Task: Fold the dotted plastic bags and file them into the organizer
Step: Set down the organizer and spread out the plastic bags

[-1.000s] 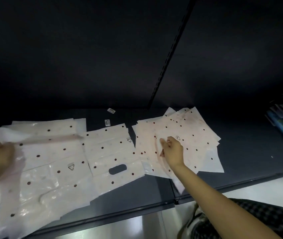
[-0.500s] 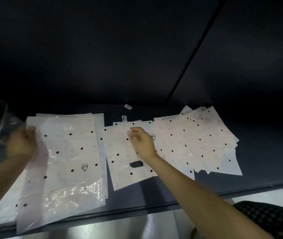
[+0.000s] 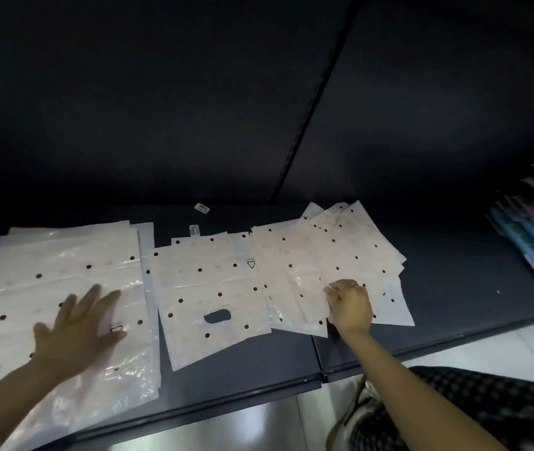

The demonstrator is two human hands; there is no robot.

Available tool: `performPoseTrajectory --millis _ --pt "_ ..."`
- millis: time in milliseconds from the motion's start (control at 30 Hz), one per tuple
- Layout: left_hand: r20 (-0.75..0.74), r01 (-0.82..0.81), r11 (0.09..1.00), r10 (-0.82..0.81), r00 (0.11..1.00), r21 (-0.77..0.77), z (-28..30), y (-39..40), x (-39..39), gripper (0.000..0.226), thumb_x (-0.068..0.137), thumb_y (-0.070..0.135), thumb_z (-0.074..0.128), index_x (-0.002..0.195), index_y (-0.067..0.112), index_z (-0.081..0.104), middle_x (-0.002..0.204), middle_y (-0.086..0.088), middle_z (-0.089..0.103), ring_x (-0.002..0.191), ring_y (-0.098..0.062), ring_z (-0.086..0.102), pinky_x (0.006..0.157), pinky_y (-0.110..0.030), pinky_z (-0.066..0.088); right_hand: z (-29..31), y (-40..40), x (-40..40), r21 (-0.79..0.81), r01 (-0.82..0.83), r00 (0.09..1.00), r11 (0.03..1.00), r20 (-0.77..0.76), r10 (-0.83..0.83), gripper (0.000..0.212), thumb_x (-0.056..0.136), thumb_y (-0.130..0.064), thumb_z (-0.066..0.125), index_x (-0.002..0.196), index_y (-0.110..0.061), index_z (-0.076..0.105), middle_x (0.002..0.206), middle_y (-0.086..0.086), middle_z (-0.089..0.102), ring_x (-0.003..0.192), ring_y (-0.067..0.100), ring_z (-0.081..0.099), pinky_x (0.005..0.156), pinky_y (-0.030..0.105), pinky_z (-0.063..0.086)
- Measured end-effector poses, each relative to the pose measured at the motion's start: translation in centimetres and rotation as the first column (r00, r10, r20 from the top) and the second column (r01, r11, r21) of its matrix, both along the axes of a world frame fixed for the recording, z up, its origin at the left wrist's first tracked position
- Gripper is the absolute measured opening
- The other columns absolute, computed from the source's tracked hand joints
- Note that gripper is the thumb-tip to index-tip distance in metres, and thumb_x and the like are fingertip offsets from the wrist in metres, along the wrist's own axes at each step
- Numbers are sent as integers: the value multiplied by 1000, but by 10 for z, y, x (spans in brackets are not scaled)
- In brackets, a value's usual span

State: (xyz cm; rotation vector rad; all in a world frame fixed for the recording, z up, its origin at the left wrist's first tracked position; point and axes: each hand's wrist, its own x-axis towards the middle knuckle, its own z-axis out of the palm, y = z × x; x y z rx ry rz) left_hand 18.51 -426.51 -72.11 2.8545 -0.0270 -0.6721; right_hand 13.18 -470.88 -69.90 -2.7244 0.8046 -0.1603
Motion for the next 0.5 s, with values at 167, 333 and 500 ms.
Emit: performPoseTrajectory --millis 167,333,500 --pt "238 64 989 -31 971 -133 32 -15 2 66 86 39 63 143 19 37 155 -7 24 141 -32 22 110 -51 24 22 26 8 172 73 974 982 197 -107 26 98 -23 48 104 -8 68 96 8 68 88 25 62 63 27 42" --pt "-117 -88 669 1 993 -738 83 -109 -23 55 85 32 63 136 21 45 132 8 50 114 -10 52 96 -27 38 50 99 28 514 0 969 858 213 -128 25 94 -20 54 84 -5 70 72 3 62 69 18 54 64 26 40" --pt "-316 -360 325 179 932 -875 90 -147 -38 36 84 30 65 118 21 58 110 6 69 100 -16 66 78 -30 53 58 158 21 921 -119 965 370 20 261 27 97 -26 49 82 -20 71 79 -4 68 69 11 65 69 22 55"
